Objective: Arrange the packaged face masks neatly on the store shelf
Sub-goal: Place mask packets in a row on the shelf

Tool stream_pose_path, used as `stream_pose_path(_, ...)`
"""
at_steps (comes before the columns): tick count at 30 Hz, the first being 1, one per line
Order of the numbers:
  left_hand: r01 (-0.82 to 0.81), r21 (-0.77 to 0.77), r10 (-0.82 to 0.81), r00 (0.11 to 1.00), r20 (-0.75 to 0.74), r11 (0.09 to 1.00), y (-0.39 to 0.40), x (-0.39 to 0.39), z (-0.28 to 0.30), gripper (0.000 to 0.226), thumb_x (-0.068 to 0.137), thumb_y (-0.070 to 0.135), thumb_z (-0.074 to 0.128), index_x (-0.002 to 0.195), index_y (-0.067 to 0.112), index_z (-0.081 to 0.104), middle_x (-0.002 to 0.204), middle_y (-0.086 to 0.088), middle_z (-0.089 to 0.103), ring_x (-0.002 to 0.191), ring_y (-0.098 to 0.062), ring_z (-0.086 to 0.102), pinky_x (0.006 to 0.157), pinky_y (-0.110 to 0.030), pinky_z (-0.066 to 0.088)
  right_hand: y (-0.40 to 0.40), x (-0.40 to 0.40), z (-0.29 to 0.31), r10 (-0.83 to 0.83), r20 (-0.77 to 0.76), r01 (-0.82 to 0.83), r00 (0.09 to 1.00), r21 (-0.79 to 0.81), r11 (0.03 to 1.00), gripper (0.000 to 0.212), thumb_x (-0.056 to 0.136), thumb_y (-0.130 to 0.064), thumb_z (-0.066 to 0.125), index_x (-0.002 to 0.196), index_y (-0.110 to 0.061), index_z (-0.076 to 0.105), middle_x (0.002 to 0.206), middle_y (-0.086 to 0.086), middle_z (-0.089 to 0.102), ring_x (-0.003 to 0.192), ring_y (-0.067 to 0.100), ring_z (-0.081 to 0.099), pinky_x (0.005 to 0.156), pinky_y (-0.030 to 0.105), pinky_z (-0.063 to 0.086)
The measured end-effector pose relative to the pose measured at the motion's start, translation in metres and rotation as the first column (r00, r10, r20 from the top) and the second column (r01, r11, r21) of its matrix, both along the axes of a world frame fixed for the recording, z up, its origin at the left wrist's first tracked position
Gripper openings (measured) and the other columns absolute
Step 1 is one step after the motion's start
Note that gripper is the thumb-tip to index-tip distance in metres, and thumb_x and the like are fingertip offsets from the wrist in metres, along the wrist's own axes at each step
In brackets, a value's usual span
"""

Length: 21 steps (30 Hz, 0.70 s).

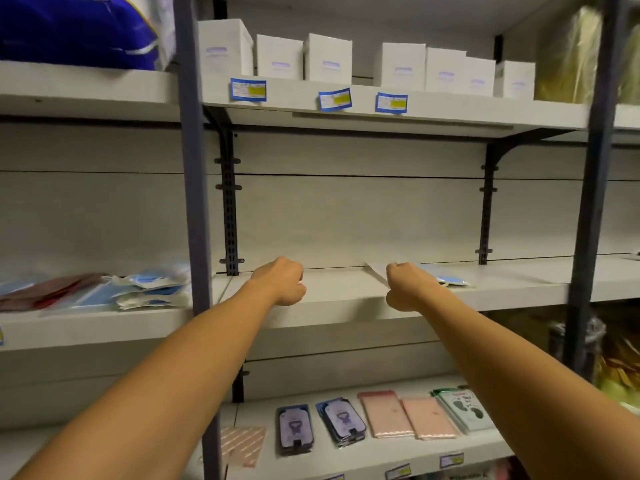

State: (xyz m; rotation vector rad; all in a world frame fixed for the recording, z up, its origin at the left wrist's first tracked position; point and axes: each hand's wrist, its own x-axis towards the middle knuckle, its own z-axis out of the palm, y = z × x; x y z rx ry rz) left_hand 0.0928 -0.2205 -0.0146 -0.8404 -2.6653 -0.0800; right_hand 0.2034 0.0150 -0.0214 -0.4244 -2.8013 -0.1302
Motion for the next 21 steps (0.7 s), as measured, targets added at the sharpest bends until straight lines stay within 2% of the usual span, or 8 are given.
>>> stream_pose_path(8,0.024,-0.039,-0.024,1.000,-0.020,0.999,0.076,-0.052,-0.005,0.033,0.090,0.023,0.048,0.118,0.014,0.062,0.119,-0.006,0.061,0.099,-0.028,0.063,0.082,-0.039,0.056,0.078,-0.039,0.000,-0.054,-0.032,0.054,0.998,0.010,0.998,0.016,0.090,-0.015,0.053,0.104,-0.011,0.047,0.106,0.010,0.055,0.086,0.027,0.053,0.068,0.033,0.044)
stream_pose_path(13,0.071,0.000,-0.071,0.997,-0.038,0.998,0.127,-0.087,0.004,0.033,0.093,0.026,0.046,0.121,0.017,0.060,0.124,-0.005,0.061,0.108,-0.029,0.061,0.084,-0.035,0.052,0.131,-0.070,0.003,-0.035,-0.069,0.034,0.997,-0.016,0.999,0.034,0.096,-0.029,0.053,0.125,-0.009,0.052,0.121,0.010,0.058,0.101,0.028,0.058,0.088,0.042,0.054)
stream_pose_path(17,0.111,-0.012,-0.111,0.993,-0.042,0.994,0.162,-0.102,0.007,0.035,0.096,0.029,0.046,0.127,0.018,0.057,0.127,-0.005,0.060,0.112,-0.029,0.059,0.087,-0.036,0.051,0.166,-0.089,0.005,-0.039,-0.084,0.037,0.996,-0.025,0.999,0.036,0.097,-0.032,0.052,0.125,-0.009,0.053,0.123,0.012,0.059,0.102,0.030,0.059,0.090,0.044,0.053)
stream_pose_path(21,0.114,-0.023,-0.115,0.992,-0.045,0.993,0.191,-0.115,0.010,0.034,0.098,0.031,0.045,0.127,0.018,0.058,0.125,-0.006,0.061,0.109,-0.029,0.060,0.084,-0.035,0.050,0.197,-0.104,0.004,-0.047,-0.095,0.044,0.994,-0.035,0.998,0.038,0.099,-0.033,0.051,0.127,-0.008,0.053,0.127,0.013,0.059,0.107,0.031,0.058,0.091,0.042,0.052)
